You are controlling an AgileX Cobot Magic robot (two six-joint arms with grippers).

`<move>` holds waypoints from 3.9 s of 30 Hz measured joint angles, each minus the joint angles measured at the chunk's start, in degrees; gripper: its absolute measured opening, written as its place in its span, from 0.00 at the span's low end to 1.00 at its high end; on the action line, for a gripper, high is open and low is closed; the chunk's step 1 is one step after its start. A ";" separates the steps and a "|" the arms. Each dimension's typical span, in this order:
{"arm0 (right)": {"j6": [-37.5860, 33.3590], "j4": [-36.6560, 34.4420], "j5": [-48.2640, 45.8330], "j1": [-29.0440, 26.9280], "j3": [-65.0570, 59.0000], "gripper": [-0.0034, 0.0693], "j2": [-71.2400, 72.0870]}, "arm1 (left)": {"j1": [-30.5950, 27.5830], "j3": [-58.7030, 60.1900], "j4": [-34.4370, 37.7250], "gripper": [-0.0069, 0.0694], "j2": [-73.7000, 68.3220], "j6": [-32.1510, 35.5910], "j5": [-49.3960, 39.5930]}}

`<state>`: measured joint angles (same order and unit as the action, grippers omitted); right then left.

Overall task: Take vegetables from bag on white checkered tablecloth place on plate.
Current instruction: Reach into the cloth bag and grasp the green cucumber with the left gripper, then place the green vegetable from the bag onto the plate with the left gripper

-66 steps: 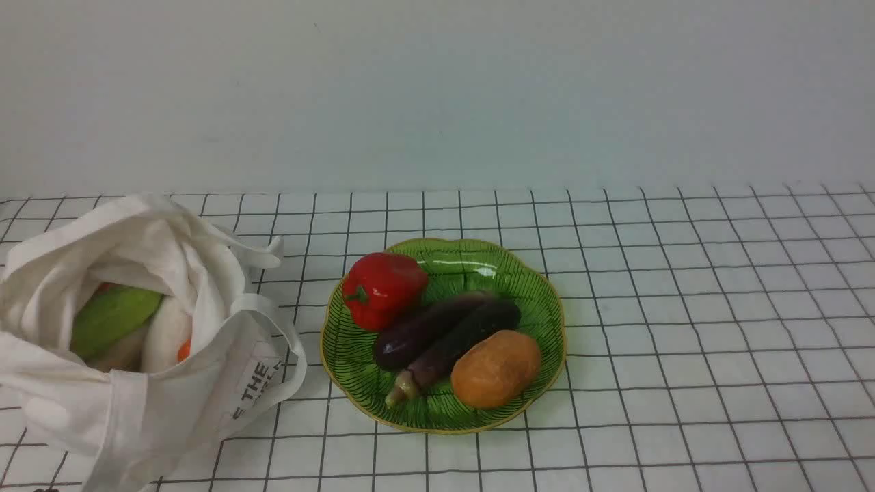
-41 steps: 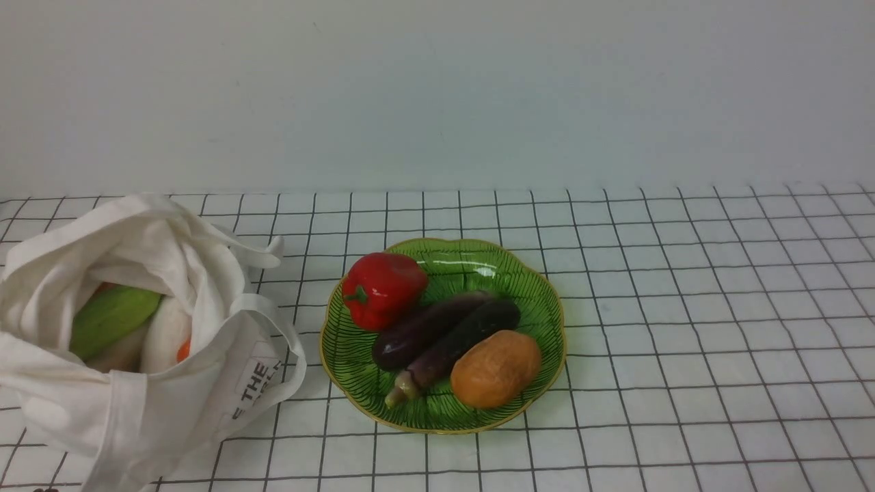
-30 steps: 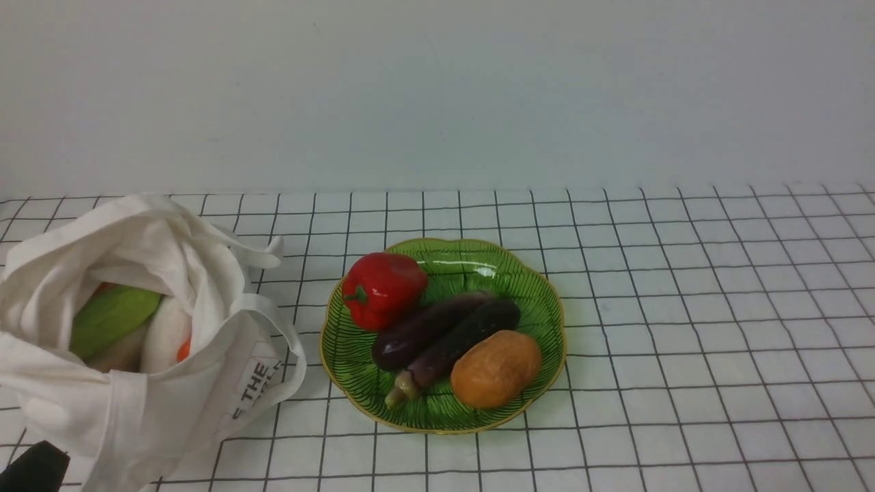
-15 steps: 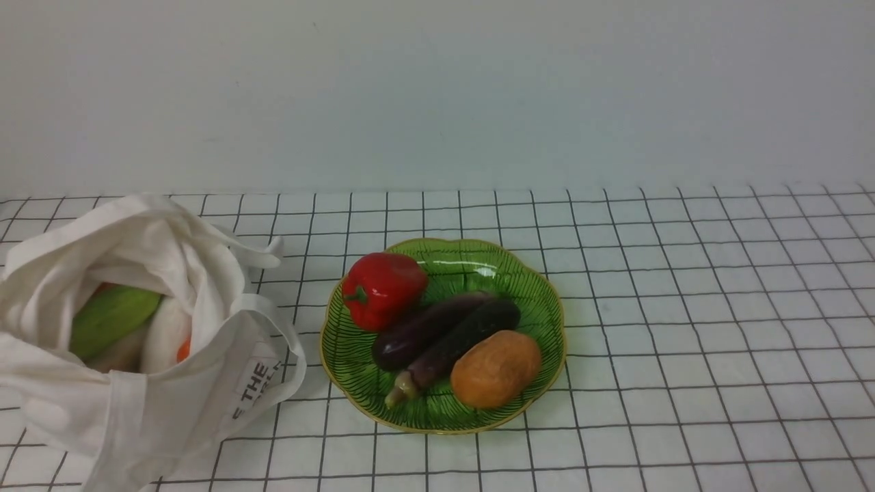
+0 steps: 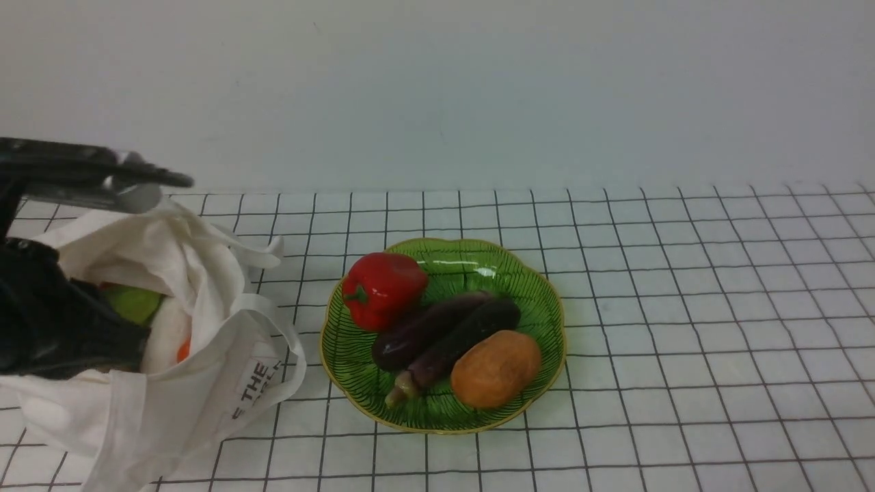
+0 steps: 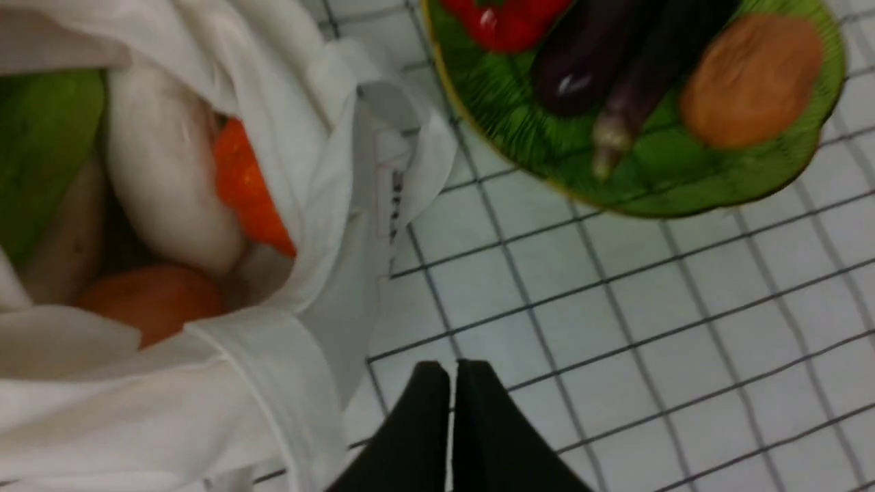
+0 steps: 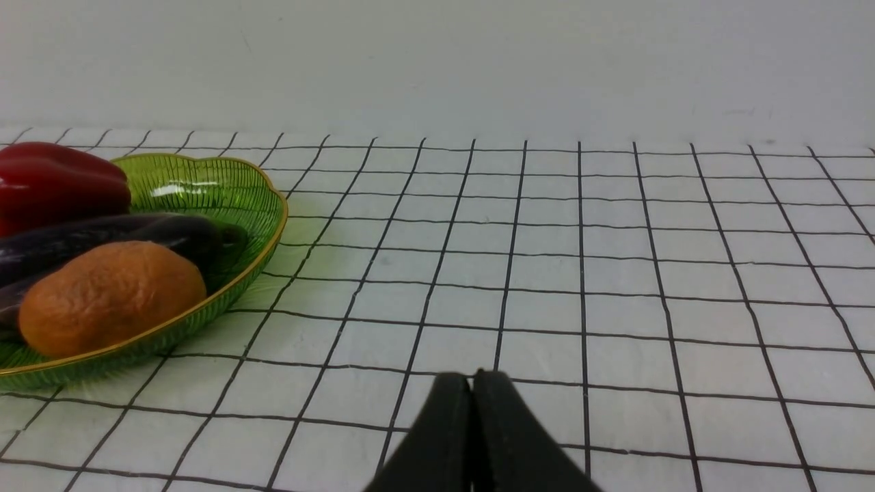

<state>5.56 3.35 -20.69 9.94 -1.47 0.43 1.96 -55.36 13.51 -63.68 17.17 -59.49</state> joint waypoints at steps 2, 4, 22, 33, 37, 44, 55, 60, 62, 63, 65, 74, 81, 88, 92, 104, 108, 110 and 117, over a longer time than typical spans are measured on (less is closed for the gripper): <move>0.00 0.00 0.00 0.00 0.00 0.03 0.00 | 0.00 -3.92 -5.89 0.08 -8.33 0.00 -1.44; 0.00 0.00 0.00 0.00 0.00 0.03 0.00 | 0.00 -5.57 -8.29 0.08 -12.02 -0.05 -1.34; 0.00 0.00 0.00 0.00 0.00 0.03 0.00 | 0.00 -6.69 -29.61 0.28 -31.31 -0.30 15.38; 0.00 0.00 0.00 0.00 0.00 0.03 0.00 | 0.00 -6.69 -40.49 0.83 -33.97 -9.66 20.58; 0.00 0.00 0.00 0.00 0.00 0.03 0.00 | 0.00 -6.71 -42.68 0.89 -34.44 -10.08 22.50; 0.00 0.00 0.00 0.00 0.00 0.03 0.00 | 0.00 -7.10 -46.41 0.84 -38.32 -10.26 23.71; 0.15 0.00 0.00 0.00 0.00 0.03 0.00 | 4.02 -7.56 -45.63 0.57 -37.28 -17.17 16.48; 0.15 0.00 0.00 0.00 0.00 0.03 0.00 | 5.77 -7.50 -39.50 0.57 -35.10 -21.27 12.24; 0.15 0.00 0.00 0.00 0.00 0.03 0.00 | 5.96 -7.46 -35.98 0.57 -33.36 -21.75 10.97; 0.15 0.00 0.00 0.00 0.00 0.03 0.00 | 6.06 -7.46 -34.63 0.57 -32.70 -21.94 10.41; 0.15 0.00 0.00 0.00 0.00 0.03 0.00 | 6.03 -7.39 -32.41 0.57 -31.08 -22.06 9.10; 0.15 0.00 0.00 0.00 0.00 0.03 0.00 | 4.42 -8.52 -23.66 0.57 -26.83 -17.17 3.31; 0.15 0.00 0.00 0.00 0.00 0.03 0.00 | -2.67 -16.29 -8.19 0.57 -26.83 -8.72 -6.68; 0.15 0.00 0.00 0.00 0.00 0.03 0.00 | -4.52 -22.35 6.58 0.57 -26.25 0.26 -9.97; 0.15 0.05 0.00 0.00 0.00 0.03 0.00 | -4.54 -22.61 6.60 0.57 -24.54 1.48 -9.10; 0.15 0.05 0.00 0.00 0.00 0.03 0.00 | 5.61 -22.61 31.20 0.57 -21.05 16.24 2.56; 0.15 0.05 0.00 0.00 0.00 0.03 0.00 | 11.70 -22.61 36.18 0.57 -22.78 22.07 9.40; 0.15 0.05 0.00 0.00 0.00 0.03 0.00 | 14.13 -22.61 36.78 0.57 -24.67 25.30 13.15; 0.15 0.05 0.00 0.00 0.00 0.03 0.00 | 19.23 -22.61 37.06 0.57 -35.57 31.72 22.72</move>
<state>5.72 3.40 -20.69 9.94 -1.47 0.43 21.19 -77.97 50.57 -99.26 48.88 -36.77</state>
